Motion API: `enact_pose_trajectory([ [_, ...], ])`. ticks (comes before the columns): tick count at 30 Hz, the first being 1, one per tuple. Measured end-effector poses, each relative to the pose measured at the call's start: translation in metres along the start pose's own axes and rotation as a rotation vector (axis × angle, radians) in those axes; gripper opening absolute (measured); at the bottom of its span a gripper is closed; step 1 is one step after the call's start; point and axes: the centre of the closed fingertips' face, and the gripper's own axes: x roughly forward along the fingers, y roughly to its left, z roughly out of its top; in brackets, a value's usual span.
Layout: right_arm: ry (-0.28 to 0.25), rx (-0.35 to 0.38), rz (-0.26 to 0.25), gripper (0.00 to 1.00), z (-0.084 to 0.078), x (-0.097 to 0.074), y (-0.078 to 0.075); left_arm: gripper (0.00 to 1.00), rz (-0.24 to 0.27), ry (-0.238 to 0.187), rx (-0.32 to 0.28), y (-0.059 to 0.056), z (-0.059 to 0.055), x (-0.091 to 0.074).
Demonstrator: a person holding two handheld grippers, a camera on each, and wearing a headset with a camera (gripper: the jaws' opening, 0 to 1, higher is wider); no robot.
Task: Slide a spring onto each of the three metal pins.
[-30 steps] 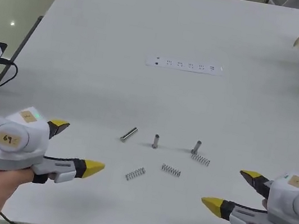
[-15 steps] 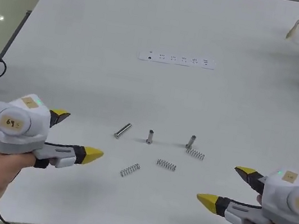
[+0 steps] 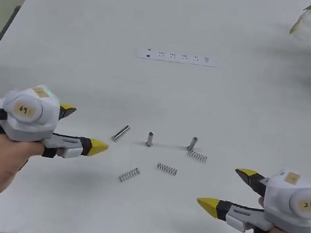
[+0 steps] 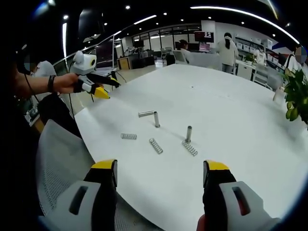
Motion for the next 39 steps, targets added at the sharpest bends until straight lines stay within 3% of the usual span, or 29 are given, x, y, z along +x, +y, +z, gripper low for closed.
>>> enact_pose_trajectory([
  [13,0.007,0.005,0.001,0.70,-0.002,-0.001,-0.001,0.71,-0.036,0.044,0.001,0.010,-0.002,0.043],
  [25,0.015,0.012,-0.001,0.70,-0.006,-0.002,0.000,0.67,-0.061,0.080,-0.012,0.009,-0.009,0.075],
  [39,0.016,0.005,0.004,0.70,-0.004,0.001,0.003,0.57,-0.051,0.112,-0.060,0.016,-0.019,0.105],
])
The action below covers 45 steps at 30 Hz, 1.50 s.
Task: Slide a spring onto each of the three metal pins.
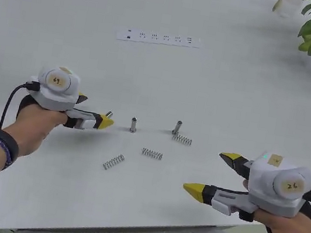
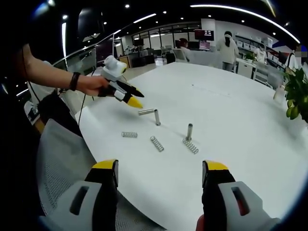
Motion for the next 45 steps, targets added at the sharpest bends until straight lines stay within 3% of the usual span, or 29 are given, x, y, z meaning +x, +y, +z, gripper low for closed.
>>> enact_pose_trajectory([
  [7,0.008,0.003,0.000,0.70,-0.004,0.000,0.000,0.48,-0.001,0.029,-0.001,-0.002,-0.007,0.014],
  [24,0.022,0.018,-0.008,0.69,-0.011,-0.003,-0.002,0.30,0.017,0.052,-0.028,-0.003,-0.014,0.038],
  [30,0.024,0.020,-0.008,0.68,-0.011,-0.002,-0.002,0.21,0.048,0.063,-0.005,0.001,-0.016,0.041],
  [45,0.024,0.021,-0.003,0.68,-0.011,-0.001,-0.002,0.01,0.081,0.087,0.081,-0.005,-0.018,0.046],
])
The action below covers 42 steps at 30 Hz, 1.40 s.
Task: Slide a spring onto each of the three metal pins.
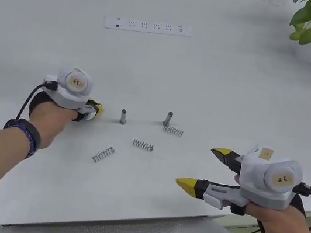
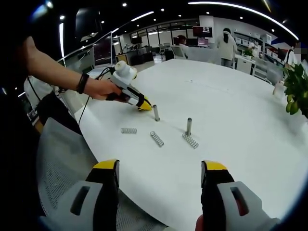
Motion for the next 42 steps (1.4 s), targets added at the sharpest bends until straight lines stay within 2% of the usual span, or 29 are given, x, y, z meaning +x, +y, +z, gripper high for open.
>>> enact_pose_trajectory([
  [7,-0.001,0.002,0.000,0.68,0.000,0.000,0.000,0.00,-0.006,0.037,0.041,-0.002,-0.001,0.001],
  [14,-0.009,0.001,-0.005,0.68,0.003,0.000,-0.002,0.00,0.004,0.056,0.028,-0.001,-0.004,-0.002],
  [29,-0.015,-0.001,-0.002,0.67,0.003,0.001,-0.003,0.00,0.033,0.026,0.017,0.012,0.002,-0.023],
  [42,-0.015,-0.001,0.011,0.67,0.000,0.004,0.000,0.00,0.054,0.015,0.017,0.021,0.002,-0.041],
])
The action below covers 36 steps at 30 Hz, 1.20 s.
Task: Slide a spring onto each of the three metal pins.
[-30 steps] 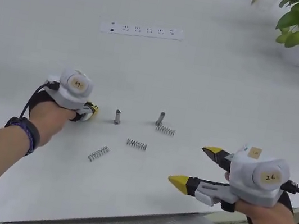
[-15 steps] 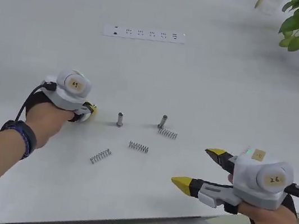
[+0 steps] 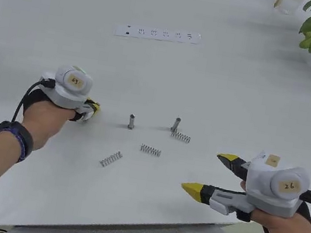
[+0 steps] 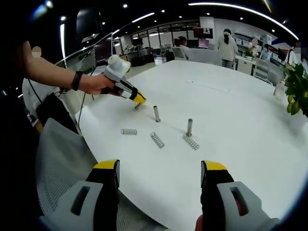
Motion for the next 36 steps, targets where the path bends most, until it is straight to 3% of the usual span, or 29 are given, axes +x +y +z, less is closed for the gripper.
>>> enact_pose_trajectory([
  [22,-0.007,-0.004,0.007,0.68,0.000,0.000,0.001,0.00,0.022,-0.009,0.006,0.003,-0.001,-0.018],
  [36,-0.010,-0.002,0.002,0.68,0.000,-0.002,-0.002,0.00,0.025,-0.013,0.001,-0.006,-0.005,-0.023],
])
